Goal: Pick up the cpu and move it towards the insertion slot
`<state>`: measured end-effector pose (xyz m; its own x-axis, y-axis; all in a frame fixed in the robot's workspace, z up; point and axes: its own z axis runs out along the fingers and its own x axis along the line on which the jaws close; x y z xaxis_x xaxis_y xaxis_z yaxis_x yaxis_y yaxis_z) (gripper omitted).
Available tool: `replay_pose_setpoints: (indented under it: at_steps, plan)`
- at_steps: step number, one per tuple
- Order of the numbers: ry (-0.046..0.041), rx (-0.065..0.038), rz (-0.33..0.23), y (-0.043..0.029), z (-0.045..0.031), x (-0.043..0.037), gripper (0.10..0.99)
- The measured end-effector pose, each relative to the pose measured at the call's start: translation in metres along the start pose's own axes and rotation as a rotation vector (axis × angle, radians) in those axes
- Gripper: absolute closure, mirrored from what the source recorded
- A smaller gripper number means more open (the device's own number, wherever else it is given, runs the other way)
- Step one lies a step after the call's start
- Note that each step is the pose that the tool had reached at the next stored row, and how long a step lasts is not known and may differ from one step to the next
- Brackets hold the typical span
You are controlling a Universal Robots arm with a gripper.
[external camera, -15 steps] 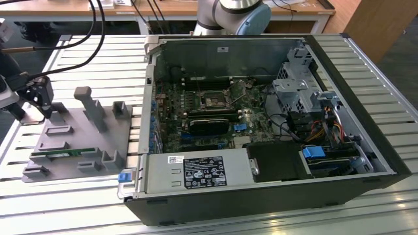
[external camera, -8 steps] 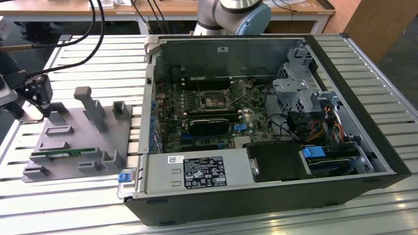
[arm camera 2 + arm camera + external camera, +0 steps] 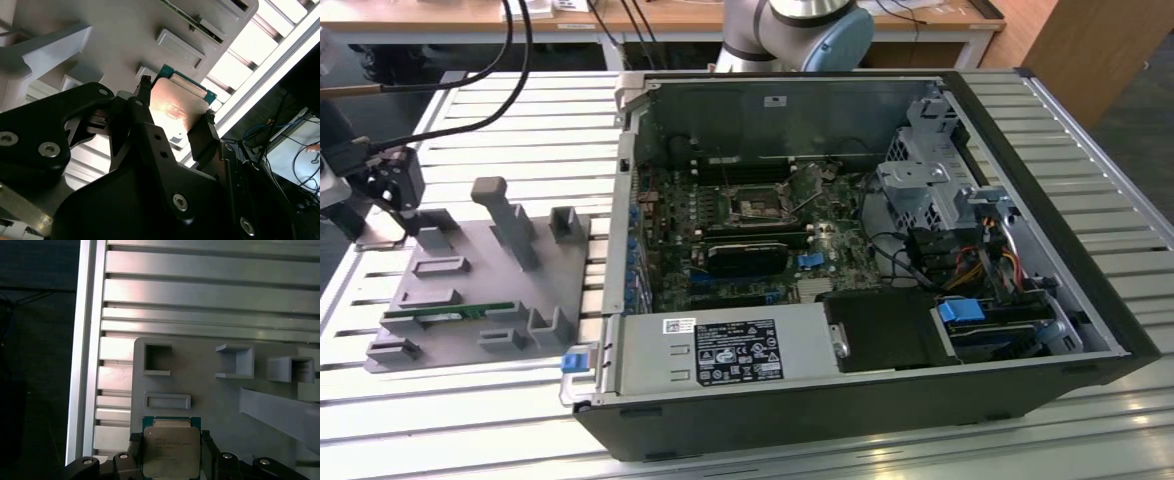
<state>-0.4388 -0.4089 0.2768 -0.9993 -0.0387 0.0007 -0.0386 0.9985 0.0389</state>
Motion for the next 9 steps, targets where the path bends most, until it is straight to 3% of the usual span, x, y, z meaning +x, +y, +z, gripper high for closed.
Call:
replay_pose_setpoints:
  at_steps: [9]
  plan:
    - [0.0, 0.0, 0.0, 0.0005, -0.0075, 0.0, 0.545]
